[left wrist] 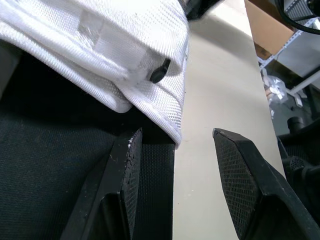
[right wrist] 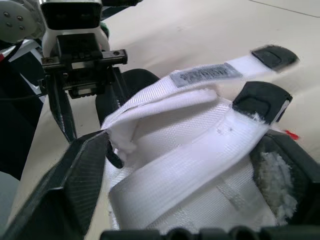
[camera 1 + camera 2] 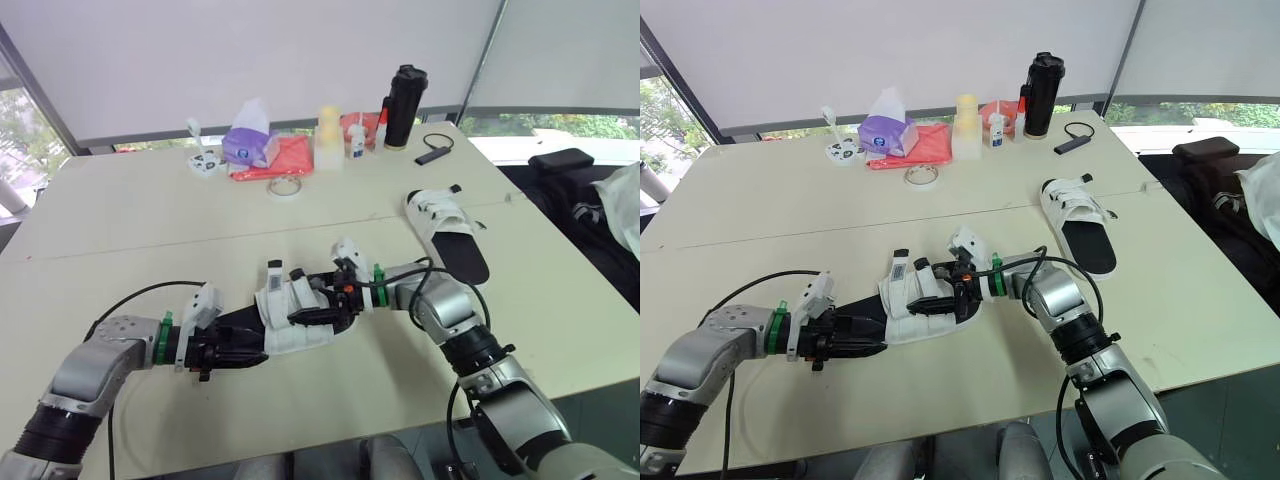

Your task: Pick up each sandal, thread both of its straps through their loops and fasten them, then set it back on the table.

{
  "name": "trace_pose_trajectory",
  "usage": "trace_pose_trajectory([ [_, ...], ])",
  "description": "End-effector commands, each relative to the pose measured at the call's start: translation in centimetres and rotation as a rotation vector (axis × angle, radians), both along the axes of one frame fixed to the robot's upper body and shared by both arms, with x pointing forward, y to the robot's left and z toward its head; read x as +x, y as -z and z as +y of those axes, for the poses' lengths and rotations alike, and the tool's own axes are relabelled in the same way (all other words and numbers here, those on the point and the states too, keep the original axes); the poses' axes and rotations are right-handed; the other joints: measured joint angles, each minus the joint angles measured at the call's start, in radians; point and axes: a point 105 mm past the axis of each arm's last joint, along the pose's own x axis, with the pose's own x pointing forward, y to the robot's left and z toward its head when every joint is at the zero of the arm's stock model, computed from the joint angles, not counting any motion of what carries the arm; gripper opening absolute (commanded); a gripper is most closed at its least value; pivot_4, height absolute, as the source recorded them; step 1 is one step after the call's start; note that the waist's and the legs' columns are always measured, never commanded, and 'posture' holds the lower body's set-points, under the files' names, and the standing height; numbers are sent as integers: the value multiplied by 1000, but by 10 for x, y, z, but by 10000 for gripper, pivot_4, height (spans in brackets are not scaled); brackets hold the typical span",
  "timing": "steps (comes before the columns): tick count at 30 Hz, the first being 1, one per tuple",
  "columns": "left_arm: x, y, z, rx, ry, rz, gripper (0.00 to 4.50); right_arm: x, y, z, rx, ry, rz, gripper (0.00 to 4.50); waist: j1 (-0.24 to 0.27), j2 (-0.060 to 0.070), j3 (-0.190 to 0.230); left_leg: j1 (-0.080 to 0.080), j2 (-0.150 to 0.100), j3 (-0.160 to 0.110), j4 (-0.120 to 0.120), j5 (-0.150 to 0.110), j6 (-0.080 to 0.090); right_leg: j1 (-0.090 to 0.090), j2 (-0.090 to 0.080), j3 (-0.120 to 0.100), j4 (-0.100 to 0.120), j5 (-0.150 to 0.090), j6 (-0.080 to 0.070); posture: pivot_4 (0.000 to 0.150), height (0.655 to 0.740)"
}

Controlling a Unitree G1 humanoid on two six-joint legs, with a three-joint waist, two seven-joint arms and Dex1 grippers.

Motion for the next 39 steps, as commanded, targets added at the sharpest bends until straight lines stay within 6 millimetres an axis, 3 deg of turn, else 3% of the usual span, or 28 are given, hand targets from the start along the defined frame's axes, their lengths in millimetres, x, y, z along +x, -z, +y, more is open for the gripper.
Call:
trace_pose_trajectory([
  [1, -12, 15, -5, 8, 31, 87, 22829, 15, -9, -17, -22, 116, -53, 44544, 1, 0, 0, 0, 0, 0, 0, 0, 0, -1, 0, 0, 0, 1, -2, 1500, 7400],
  [11, -12, 15, -8, 0, 39, 87, 22829, 23, -17, -25, -2, 208, -97, 44544, 6, 0, 1, -4, -2, 1, -3, 0, 0, -3, -1, 0, -2, 0, 0, 1500, 7400],
  [18, -12, 14, -9, -1, 43, 83, 22829, 30, -44, -16, 103, 236, -117, 44544, 5, 0, 2, -4, -1, 2, -3, 0, 0, -3, -2, 0, -2, -1, 0, 1500, 7400],
  [22, -10, 13, -9, -4, 44, 79, 22829, 34, -75, -19, 205, 272, -86, 44544, 6, 1, 3, -4, -1, 2, -2, 0, 0, -3, -2, 0, -2, -1, 0, 1500, 7400],
  [25, -10, 13, -10, -5, 44, 77, 22829, 23, -76, -27, 188, 263, -13, 44544, 9, 1, 3, -5, -1, 1, -3, 0, 0, -2, -2, 0, -3, -1, 0, 1500, 7400],
  [27, -9, 13, -11, -5, 45, 76, 22829, 5, -75, -36, 175, 233, 72, 44544, 12, 1, 3, -5, -2, 1, -3, 0, 0, -2, -3, 0, -3, -1, 0, 1500, 7400],
  [33, -8, 14, -12, -6, 50, 76, 22829, -24, -51, -54, 41, 256, 217, 44544, 9, 1, 3, -5, -1, 1, -3, 0, 0, -1, -4, 0, -8, -1, 0, 1500, 7400],
  [39, -8, 15, -14, -8, 53, 76, 22829, -42, -42, -60, 7, 263, 290, 44544, 10, 1, 3, -7, -1, 1, -3, -1, 1, -1, -5, -1, -12, -1, 0, 1500, 7400],
])
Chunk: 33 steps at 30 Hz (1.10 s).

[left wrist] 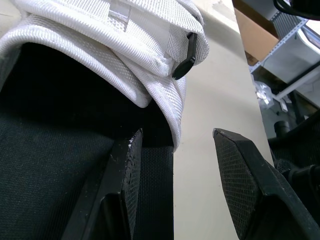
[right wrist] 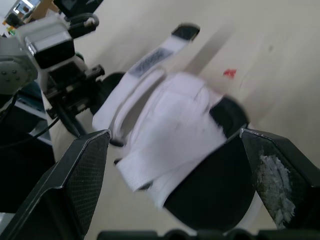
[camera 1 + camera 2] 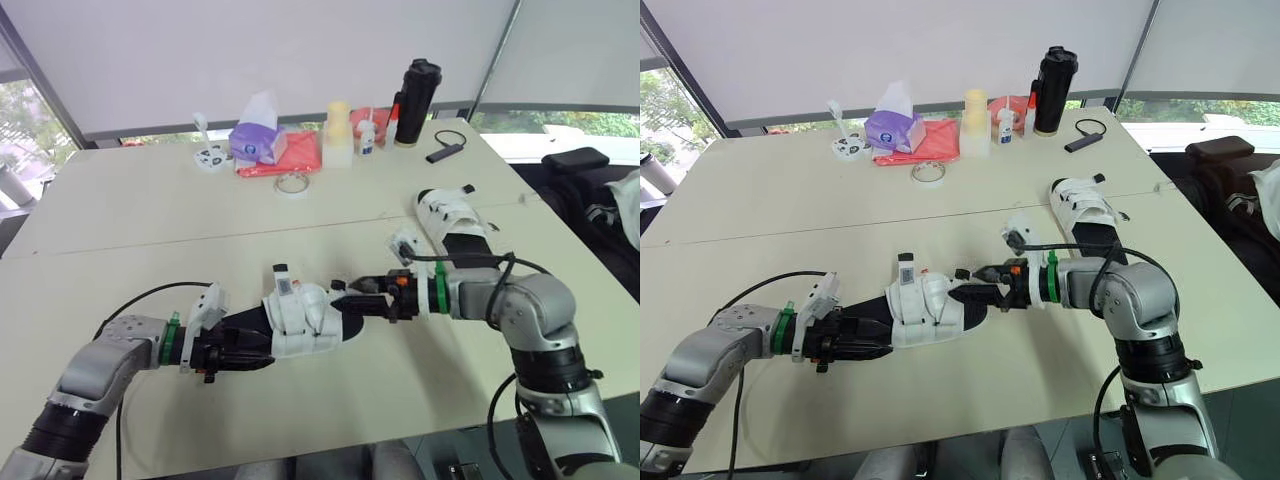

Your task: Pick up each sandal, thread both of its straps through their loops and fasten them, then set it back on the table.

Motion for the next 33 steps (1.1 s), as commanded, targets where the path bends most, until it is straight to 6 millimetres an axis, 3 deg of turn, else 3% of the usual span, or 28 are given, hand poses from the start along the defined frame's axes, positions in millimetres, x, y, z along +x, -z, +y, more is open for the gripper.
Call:
trace_pose_trajectory([
  [1, -7, 17, -5, 27, 16, 67, 22829, -10, -10, 1, 15, -22, -20, 44544, 1, 0, 0, -1, 0, 0, 0, 0, 0, 0, 0, 0, 0, 0, 0, 1500, 7400],
  [10, -8, 18, -5, 28, 11, 70, 22829, -15, 9, 1, -18, 10, 67, 44544, 2, 0, 0, -3, 0, 0, 1, 0, 1, -1, 0, 0, -1, 0, 0, 1500, 7400],
  [24, -9, 18, -4, 26, 1, 68, 22829, -13, -2, 17, 21, -18, 18, 44544, 1, 0, 0, -4, 0, 0, 1, 0, 1, -2, 0, -1, -2, 0, 0, 1500, 7400],
  [27, -9, 18, -4, 25, -1, 68, 22829, -13, -4, 19, 21, -23, 6, 36241, 2, 0, 0, -4, 0, 0, 1, 0, 1, -2, 0, -1, -2, 0, 0, 1500, 7400],
  [33, -9, 18, -4, 22, -6, 68, 22829, -15, -7, 26, 18, -52, -28, 5314, 1, 0, 0, -5, 0, 0, 1, 0, 1, -2, 0, -1, -2, 0, 0, 1500, 7400],
])
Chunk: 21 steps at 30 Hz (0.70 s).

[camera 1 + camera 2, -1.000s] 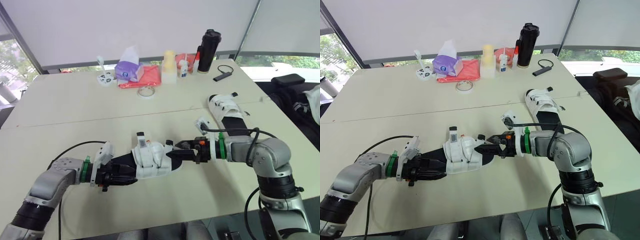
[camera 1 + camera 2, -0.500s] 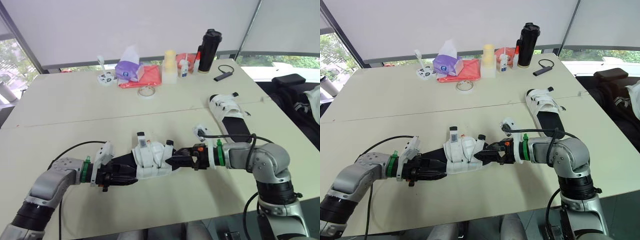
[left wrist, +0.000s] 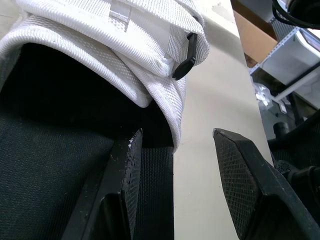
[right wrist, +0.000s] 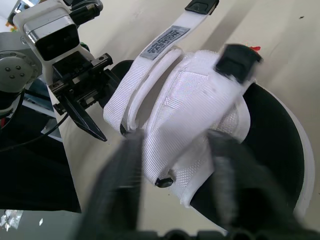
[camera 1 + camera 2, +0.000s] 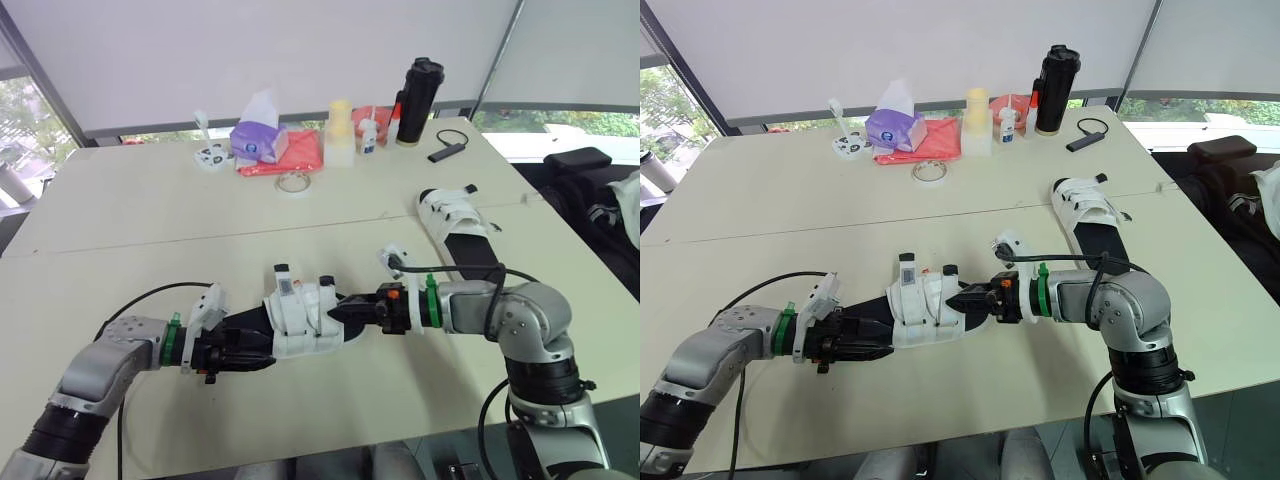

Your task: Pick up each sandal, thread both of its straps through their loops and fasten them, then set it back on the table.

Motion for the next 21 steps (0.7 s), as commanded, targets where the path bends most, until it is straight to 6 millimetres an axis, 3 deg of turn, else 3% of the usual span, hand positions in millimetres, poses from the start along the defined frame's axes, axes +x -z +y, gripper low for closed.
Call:
trace_pose_trajectory([
  [1, -8, 18, -3, 26, -3, 74, 22829, -3, -15, 11, 21, -48, -77, 676, 0, 0, 0, 0, 0, 0, 0, 0, 0, 0, 0, 0, 0, 0, 0, 1500, 7400],
  [11, -7, 18, -3, 25, -9, 74, 22829, -1, -18, 20, 18, -81, -122, 676, 0, 0, 0, 0, 0, 0, 0, 0, 0, 0, 0, 0, 0, 0, 0, 1500, 7400],
  [21, -7, 18, -2, 26, -13, 72, 22829, 16, -8, 17, -74, -26, -225, 676, 0, 0, 0, 0, 0, 0, 0, 0, 0, 0, 0, 0, 0, 0, 0, 1500, 7400],
])
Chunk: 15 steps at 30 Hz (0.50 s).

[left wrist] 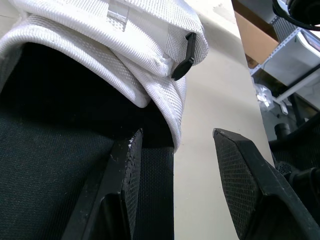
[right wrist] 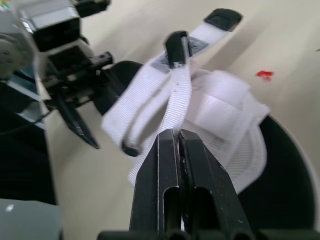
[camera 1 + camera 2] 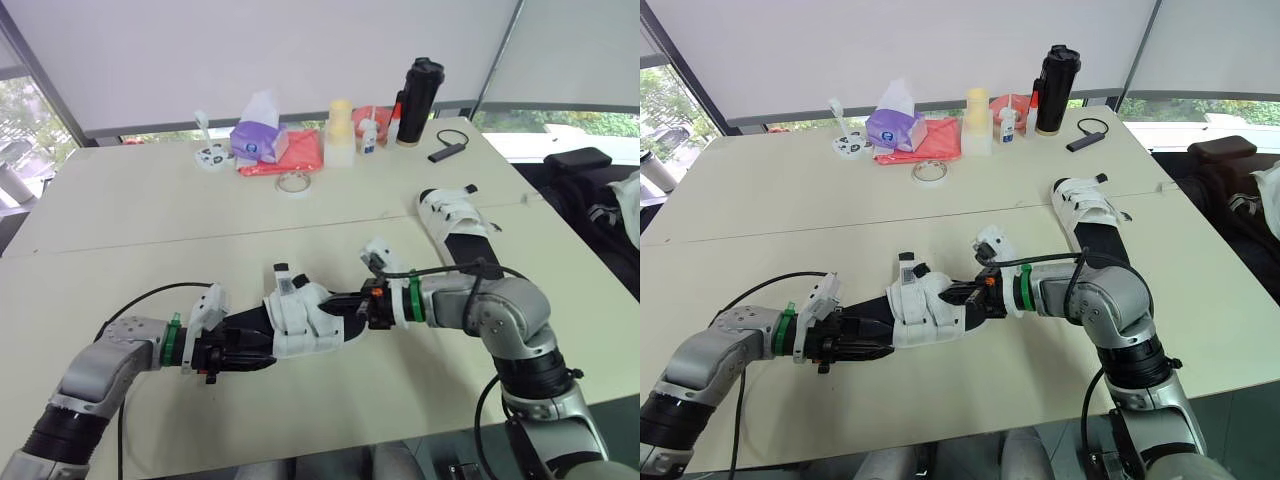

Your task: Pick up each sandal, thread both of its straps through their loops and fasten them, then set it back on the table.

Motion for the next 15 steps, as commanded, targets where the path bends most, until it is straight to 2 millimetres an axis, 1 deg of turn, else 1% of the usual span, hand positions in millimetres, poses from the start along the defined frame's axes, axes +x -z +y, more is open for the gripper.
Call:
trace_pose_trajectory([
  [1, -6, 18, -2, 28, -8, 73, 22829, 11, -8, 0, -9, 27, -114, 676, 0, 0, 0, 0, 0, 0, 0, 0, 0, 0, 0, 0, 0, 0, 0, 1500, 7400],
  [5, -6, 17, -2, 27, -10, 72, 22829, 19, -5, -1, -43, 55, -176, 676, 0, 0, 0, 0, 0, 0, 0, 0, 0, 0, 0, 0, 0, 0, 0, 1500, 7400],
  [8, -5, 17, -2, 27, -10, 72, 22829, 19, -4, 0, -56, 42, -218, 676, 0, 0, 0, 0, 0, 0, 0, 0, 0, 0, 0, 0, 0, 0, 0, 1500, 7400],
  [12, -5, 17, -1, 29, -14, 70, 22829, 19, 4, 0, -126, 21, -302, 676, 0, 0, 0, 0, 0, 0, 0, 0, 0, 0, 0, 0, 0, 0, 0, 1500, 7400],
  [15, -5, 16, -1, 28, -15, 69, 22829, 17, 6, 0, -130, 11, -313, 676, 0, 0, 0, 0, 0, 0, 0, 0, 0, 0, 0, 0, 0, 0, 0, 1500, 7400],
])
